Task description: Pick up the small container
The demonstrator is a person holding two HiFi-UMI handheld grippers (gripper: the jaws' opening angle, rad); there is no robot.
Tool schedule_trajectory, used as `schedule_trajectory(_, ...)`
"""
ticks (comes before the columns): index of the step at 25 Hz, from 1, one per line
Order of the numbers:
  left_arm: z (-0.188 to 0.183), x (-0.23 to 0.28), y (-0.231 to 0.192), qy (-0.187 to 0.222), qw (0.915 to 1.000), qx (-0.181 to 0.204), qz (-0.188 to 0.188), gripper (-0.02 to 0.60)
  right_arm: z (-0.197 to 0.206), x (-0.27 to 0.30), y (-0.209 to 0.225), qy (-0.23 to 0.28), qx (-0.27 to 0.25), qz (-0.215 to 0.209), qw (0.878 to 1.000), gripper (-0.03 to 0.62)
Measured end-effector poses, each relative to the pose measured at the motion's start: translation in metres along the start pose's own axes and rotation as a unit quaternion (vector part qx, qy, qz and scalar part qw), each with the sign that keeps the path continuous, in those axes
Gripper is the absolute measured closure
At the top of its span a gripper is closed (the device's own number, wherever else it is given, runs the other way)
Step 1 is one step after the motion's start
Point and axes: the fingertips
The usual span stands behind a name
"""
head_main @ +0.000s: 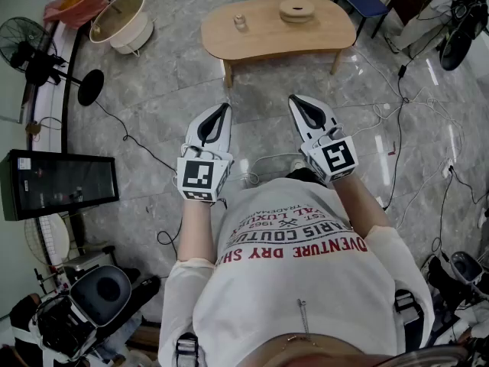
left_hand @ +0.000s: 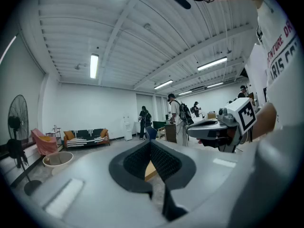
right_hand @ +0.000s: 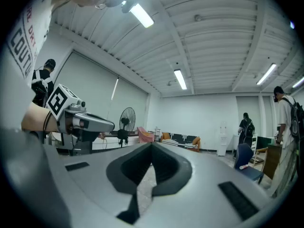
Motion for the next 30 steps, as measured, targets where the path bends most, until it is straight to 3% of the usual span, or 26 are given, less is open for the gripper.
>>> schedule_trajectory(8,-0.004,-0.021,-0.02,0.002,0.9999,0.004,0.011,0.571,-0.013,0.014,-0.023,-0.005,-0.011,0.01,1.0,0.608)
schedule_trajectory(15,0.001,-0.015,-0.016,0.004,0.9999,0.005,0.014,0.571,-0.007,0.013,-0.016,0.002,-0.002,0.018,1.0,0.608)
schedule_trajectory(30,0.021,0.015,-0.057,-0.008,0.9993,-0.025,-0.025,0.571,0.017,0.062,0.009,-0.02,0.01,-0.01,1.0,0.608)
Point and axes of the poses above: the fingertips, and each gripper's own axes: x forward along the fingers, y to its right, z out of its underside, and after that the axes turned 4 degrees about z, right-handed
